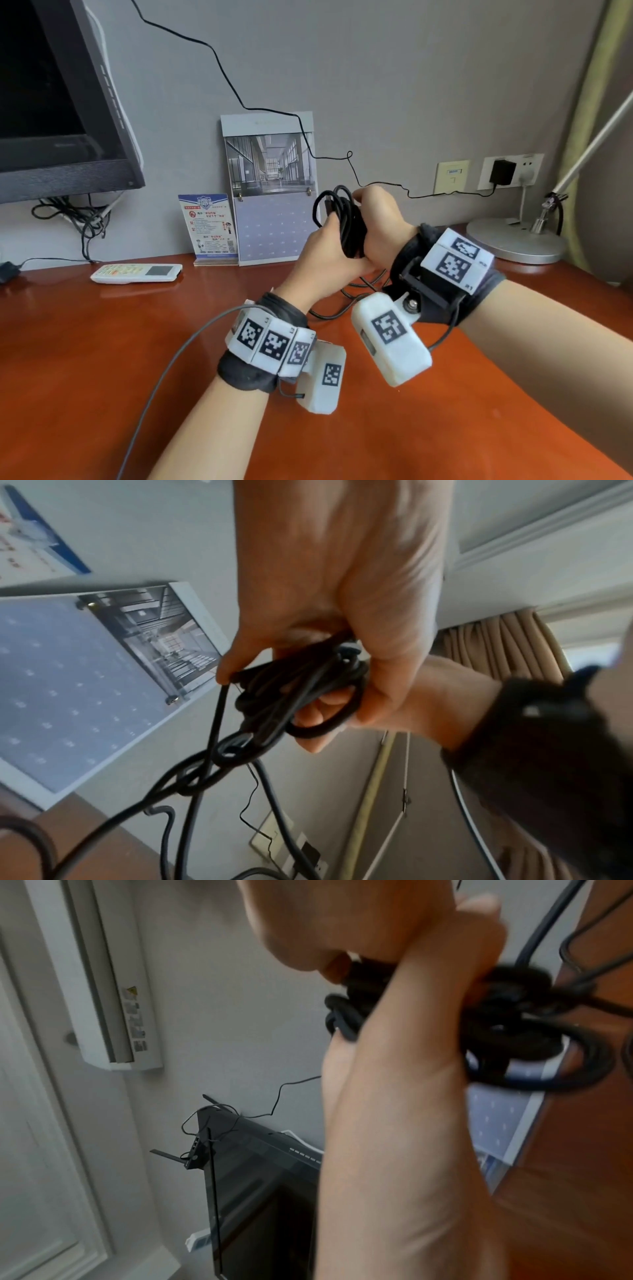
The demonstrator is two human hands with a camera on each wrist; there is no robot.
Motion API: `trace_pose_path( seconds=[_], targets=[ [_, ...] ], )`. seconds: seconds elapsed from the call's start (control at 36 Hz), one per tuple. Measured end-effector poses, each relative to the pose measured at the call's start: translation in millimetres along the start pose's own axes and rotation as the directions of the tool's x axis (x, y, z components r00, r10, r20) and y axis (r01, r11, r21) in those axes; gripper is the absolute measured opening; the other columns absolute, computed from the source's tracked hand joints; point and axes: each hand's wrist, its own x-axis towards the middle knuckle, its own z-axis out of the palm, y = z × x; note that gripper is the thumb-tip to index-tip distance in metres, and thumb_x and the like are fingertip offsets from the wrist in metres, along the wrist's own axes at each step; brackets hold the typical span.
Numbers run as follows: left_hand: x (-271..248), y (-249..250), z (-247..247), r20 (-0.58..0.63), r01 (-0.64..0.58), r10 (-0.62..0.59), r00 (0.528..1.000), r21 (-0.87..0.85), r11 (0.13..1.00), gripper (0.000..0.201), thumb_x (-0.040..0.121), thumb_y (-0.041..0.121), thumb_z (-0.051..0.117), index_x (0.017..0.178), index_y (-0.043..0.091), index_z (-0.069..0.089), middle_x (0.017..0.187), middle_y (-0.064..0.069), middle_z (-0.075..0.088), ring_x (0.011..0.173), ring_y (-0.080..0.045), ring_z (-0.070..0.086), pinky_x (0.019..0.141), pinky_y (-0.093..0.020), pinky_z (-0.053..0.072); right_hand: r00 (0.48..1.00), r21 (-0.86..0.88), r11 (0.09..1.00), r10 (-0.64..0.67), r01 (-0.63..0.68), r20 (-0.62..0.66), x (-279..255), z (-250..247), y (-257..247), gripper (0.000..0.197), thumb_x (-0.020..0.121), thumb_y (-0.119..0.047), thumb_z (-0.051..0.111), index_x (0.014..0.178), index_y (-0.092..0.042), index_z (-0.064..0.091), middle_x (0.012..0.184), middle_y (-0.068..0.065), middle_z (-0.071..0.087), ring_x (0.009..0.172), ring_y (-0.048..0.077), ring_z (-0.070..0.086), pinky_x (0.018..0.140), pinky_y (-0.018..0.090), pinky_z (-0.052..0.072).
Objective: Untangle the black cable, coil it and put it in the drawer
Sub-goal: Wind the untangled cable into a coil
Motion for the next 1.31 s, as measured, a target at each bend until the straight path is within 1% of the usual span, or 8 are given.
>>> trace_pose_path(
  seconds=[0.19,0.36,0.64,0.86,0.97,1.11,1.22,1.31],
  targets=[
    [3.3,-10.4,-31.8,-0.019,0.082,-0.084,0.996,-0.089,0.993,0.007,0.075,0.008,0.055,0.078,0.013,0.051,0.06,0.002,0.061,0.063,-0.01,0.054,0.072,-0.029,0.043,0.96,-0.485,0.829,-0.25,0.278,0.123,9.7,-26.7,-6.8,0.055,0.065,-0.034,0.051,0.117,-0.018,0.041,0.121,0.005,0.04,0.11,0.02,0.039,0.088,0.033,0.032],
    [2.3,-15.1,-40.9,0.052,0.053,-0.039,0.998,-0.313,0.948,0.019,0.082,-0.002,0.048,0.067,0.01,0.046,0.049,0.003,0.052,0.052,-0.013,0.053,0.066,-0.027,0.041,0.901,-0.669,0.656,-0.04,0.35,0.432,11.8,-33.0,10.3,0.096,0.052,-0.038,0.066,0.136,-0.013,0.026,0.123,0.002,0.053,0.117,0.016,0.049,0.102,0.035,0.039],
    [1.7,-19.5,-53.7,0.103,0.175,-0.144,0.984,-0.434,0.884,0.028,0.071,0.021,0.055,0.044,0.014,0.06,0.043,-0.005,0.051,0.042,-0.015,0.046,0.048,-0.022,0.041,0.868,-0.227,0.934,-0.141,0.276,0.476,18.7,-18.1,23.1,0.047,0.071,0.017,0.055,0.111,-0.008,0.05,0.084,0.007,0.06,0.074,0.019,0.057,0.07,0.029,0.047],
    [10.0,-8.0,-49.8,0.178,0.337,-0.365,0.914,-0.834,0.436,0.039,0.098,0.019,0.046,0.061,0.008,0.056,0.046,0.001,0.054,0.04,-0.011,0.057,0.049,-0.02,0.052,0.836,-0.313,0.88,-0.154,0.358,0.526,17.1,-13.0,25.3,0.048,0.083,0.006,0.061,0.123,-0.006,0.038,0.093,0.006,0.06,0.088,0.019,0.059,0.094,0.036,0.049],
    [8.8,-3.7,-51.5,0.253,0.395,-0.369,0.894,-0.833,0.386,0.035,0.1,0.027,0.039,0.069,0.013,0.043,0.034,0.012,0.035,0.028,-0.002,0.037,0.045,-0.014,0.046,0.83,-0.44,0.795,-0.138,0.418,0.54,17.4,-20.5,27.7,0.065,0.077,-0.019,0.067,0.132,-0.007,0.034,0.114,0.012,0.057,0.103,0.02,0.057,0.102,0.049,0.043],
    [14.1,-8.2,-63.7,0.039,0.2,-0.448,0.893,-0.926,0.319,0.038,0.099,0.029,0.045,0.064,0.017,0.041,0.031,0.01,0.031,0.024,-0.001,0.029,0.038,-0.01,0.033,0.783,-0.66,0.589,0.072,0.467,0.617,12.5,-53.4,32.2,0.078,0.084,-0.058,0.056,0.146,-0.02,0.026,0.137,-0.006,0.047,0.125,0.009,0.045,0.108,0.027,0.032],
    [14.6,-23.9,-70.3,-0.173,-0.009,-0.51,0.842,-0.951,0.308,0.036,0.097,0.026,0.049,0.063,0.018,0.04,0.035,0.012,0.032,0.027,-0.001,0.028,0.039,-0.014,0.034,0.755,-0.753,0.306,0.141,0.582,0.641,12.0,-69.3,43.5,0.012,0.093,-0.015,0.057,0.105,-0.011,0.059,0.085,-0.003,0.062,0.079,0.015,0.058,0.073,0.021,0.046],
    [14.7,-31.7,-74.7,-0.3,-0.124,-0.566,0.768,-0.937,0.328,0.036,0.097,0.023,0.05,0.063,0.018,0.038,0.037,0.012,0.029,0.028,-0.003,0.027,0.039,-0.016,0.035,0.773,-0.719,0.306,-0.108,0.624,0.625,17.5,-74.9,43.7,0.017,0.098,-0.01,0.046,0.089,-0.021,0.055,0.071,-0.005,0.052,0.068,0.014,0.048,0.066,0.024,0.041]
  ],
)
